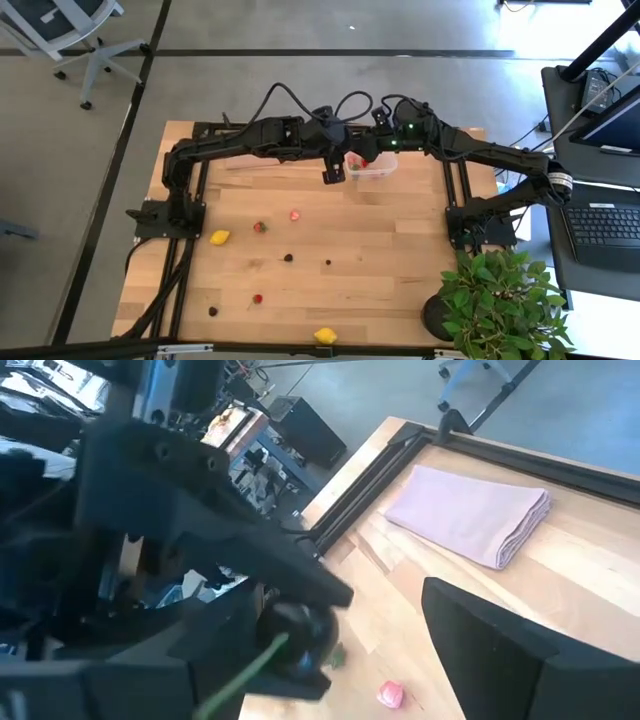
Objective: Pick and placing Produce into tupperware
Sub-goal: Put the black cherry into the transparent bin
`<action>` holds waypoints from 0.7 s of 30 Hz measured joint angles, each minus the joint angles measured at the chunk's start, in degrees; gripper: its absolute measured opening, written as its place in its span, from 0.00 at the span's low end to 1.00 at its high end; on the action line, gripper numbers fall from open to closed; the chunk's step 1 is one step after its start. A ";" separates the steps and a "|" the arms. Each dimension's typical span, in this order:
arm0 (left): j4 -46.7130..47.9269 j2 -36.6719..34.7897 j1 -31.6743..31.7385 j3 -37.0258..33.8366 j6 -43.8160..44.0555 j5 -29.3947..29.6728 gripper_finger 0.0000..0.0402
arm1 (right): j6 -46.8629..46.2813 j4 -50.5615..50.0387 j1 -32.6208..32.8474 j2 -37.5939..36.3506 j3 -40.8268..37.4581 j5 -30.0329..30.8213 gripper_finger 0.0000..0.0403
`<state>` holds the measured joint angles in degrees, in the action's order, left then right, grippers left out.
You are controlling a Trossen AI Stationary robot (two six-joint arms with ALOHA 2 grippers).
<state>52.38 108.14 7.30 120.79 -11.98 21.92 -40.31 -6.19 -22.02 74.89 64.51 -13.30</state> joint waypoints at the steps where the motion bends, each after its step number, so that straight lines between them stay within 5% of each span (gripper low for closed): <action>1: -0.22 0.00 -0.11 -0.02 -0.51 -0.09 0.25 | -0.03 0.29 0.00 0.30 0.00 -0.01 0.68; 7: -0.13 0.00 -0.21 -0.07 -0.27 0.15 0.25 | -0.03 1.44 0.00 1.03 0.04 -0.35 0.63; 17: -0.39 0.00 -0.25 -0.07 -0.42 2.73 0.25 | 0.89 3.16 0.00 1.10 0.07 -1.79 0.28; 21: -0.41 0.00 -0.25 -0.07 -0.42 2.86 0.25 | 2.04 3.45 0.00 1.10 0.07 -2.26 0.27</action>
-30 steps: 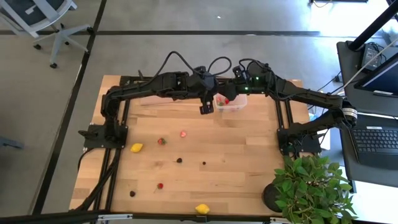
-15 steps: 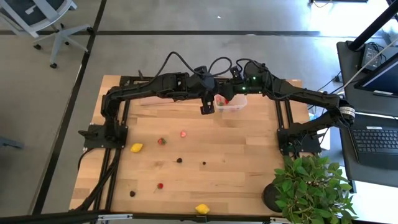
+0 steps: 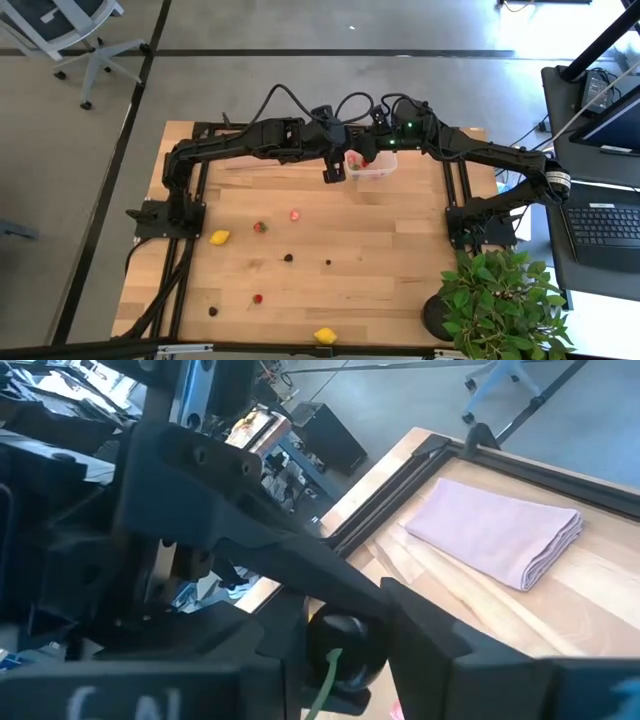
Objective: Pick and placing Produce into tupperware
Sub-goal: Put the black cherry into the transparent bin
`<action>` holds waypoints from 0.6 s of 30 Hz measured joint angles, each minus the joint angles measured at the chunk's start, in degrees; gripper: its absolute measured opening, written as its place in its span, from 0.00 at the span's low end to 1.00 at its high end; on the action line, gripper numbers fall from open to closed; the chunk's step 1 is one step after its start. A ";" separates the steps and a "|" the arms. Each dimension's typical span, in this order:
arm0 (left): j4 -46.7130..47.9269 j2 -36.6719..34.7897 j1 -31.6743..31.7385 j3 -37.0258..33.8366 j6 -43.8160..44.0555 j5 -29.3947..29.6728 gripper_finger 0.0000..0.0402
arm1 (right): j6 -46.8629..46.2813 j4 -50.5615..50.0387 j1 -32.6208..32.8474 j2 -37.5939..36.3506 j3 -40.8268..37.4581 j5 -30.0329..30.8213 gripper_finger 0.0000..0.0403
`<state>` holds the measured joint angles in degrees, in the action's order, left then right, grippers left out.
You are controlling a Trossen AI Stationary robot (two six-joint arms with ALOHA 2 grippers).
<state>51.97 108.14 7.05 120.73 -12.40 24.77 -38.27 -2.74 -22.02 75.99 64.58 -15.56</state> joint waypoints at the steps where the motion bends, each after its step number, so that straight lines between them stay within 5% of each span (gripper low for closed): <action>1: -0.02 0.00 0.02 0.00 0.00 -0.02 0.27 | 0.07 0.00 0.00 0.02 0.00 -0.02 0.27; 18: 11.05 -0.31 -1.05 0.09 2.26 3.08 0.47 | 4.51 -9.19 -1.84 0.15 -0.17 3.50 0.27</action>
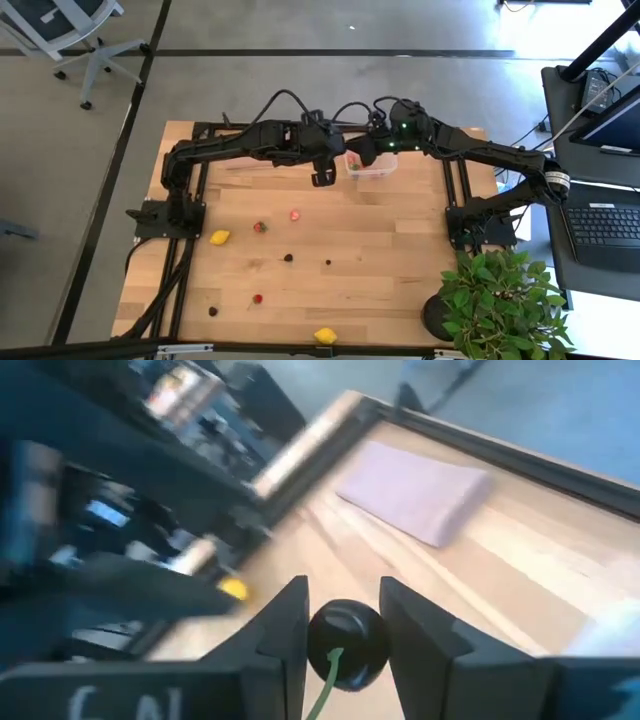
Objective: Pick and placing Produce into tupperware
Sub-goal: Put the black cherry into the transparent bin, then put the peach into the transparent bin
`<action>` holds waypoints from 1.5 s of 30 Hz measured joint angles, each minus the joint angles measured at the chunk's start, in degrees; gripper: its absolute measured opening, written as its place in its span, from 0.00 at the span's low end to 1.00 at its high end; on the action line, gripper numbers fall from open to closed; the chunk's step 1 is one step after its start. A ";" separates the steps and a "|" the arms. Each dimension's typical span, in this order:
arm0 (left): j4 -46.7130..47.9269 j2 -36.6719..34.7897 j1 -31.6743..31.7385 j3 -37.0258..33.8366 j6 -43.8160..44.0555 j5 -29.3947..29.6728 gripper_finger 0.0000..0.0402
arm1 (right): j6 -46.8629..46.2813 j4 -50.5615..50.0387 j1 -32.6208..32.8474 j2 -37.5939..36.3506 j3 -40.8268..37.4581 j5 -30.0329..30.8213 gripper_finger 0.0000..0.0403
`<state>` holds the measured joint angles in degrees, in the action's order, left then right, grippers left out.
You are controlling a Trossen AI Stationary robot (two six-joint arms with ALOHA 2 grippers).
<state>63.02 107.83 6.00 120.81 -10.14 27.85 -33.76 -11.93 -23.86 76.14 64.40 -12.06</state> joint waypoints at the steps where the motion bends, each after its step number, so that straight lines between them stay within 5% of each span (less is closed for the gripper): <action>1: 0.73 0.00 0.00 0.00 0.64 -0.13 0.47 | 0.76 -1.46 -0.32 0.00 0.00 0.78 0.27; 11: 8.31 -3.41 -0.12 -2.03 10.06 -6.20 0.45 | 5.93 -13.48 -3.79 5.58 0.02 9.95 0.27; 26: -23.17 -29.94 -1.47 -39.25 17.39 -6.33 0.44 | 10.08 -13.93 -9.05 20.33 0.04 8.09 0.27; 33: -40.55 -35.66 -3.48 -54.93 17.53 -6.31 0.45 | 11.63 -14.88 -9.14 21.94 0.04 7.85 0.43; 45: -47.36 -35.82 -4.31 -61.75 17.54 -6.25 0.43 | 12.67 -19.88 -8.89 19.95 3.38 5.56 0.50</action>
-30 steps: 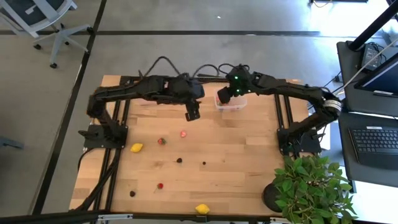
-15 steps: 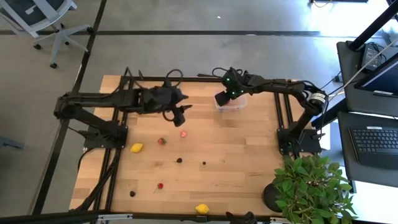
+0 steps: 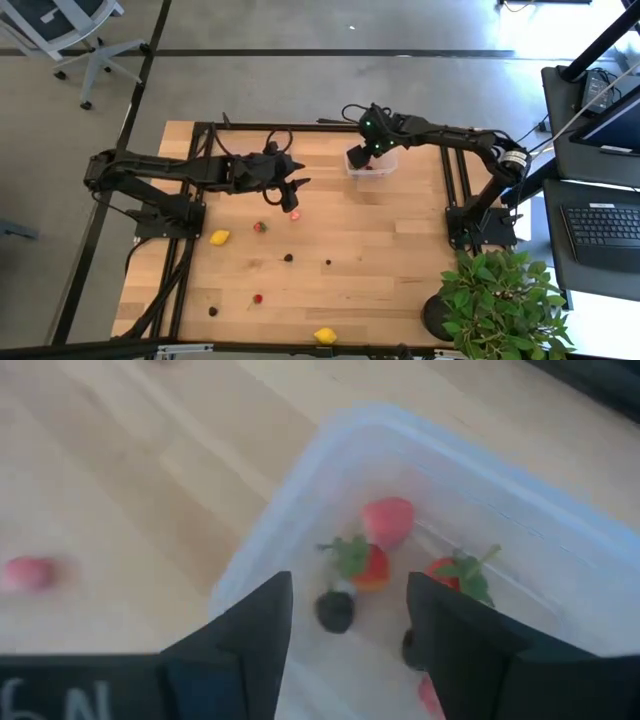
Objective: Pick and placing Produce into tupperware
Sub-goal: Put the peach into the transparent bin
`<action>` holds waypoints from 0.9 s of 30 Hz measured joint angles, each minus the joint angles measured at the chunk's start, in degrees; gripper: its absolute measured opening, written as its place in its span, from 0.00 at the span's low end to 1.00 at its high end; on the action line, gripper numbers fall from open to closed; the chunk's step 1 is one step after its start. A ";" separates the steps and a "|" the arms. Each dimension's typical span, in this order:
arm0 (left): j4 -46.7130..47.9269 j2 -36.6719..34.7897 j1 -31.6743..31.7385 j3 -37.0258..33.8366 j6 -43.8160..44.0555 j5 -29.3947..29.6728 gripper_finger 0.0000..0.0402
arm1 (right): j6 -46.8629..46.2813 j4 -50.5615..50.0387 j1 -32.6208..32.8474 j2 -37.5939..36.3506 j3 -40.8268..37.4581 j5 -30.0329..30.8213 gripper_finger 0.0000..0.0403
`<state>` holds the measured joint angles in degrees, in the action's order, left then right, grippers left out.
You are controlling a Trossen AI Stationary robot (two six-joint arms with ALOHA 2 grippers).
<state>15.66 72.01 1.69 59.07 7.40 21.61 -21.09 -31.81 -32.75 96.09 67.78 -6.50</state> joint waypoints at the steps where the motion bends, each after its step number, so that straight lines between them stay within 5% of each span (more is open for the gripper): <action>1: 0.00 0.00 0.02 0.00 0.00 0.00 0.44 | 0.56 -0.92 0.08 -0.39 0.73 -0.50 0.50; 8: 0.13 0.00 -0.11 0.00 0.18 -0.34 0.46 | 5.00 -9.60 3.14 -4.95 6.50 -2.56 0.50; 17: 3.43 0.00 -0.76 0.00 1.62 -3.23 0.45 | 12.12 -10.51 12.78 -15.20 1.45 -2.65 0.50; 27: 16.75 5.10 0.99 -0.04 17.92 -1.24 0.42 | 9.56 -4.81 19.47 -17.94 -7.18 1.99 0.50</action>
<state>32.41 77.11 2.68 59.02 25.32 20.37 -11.53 -36.62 -13.28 78.15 60.60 -4.51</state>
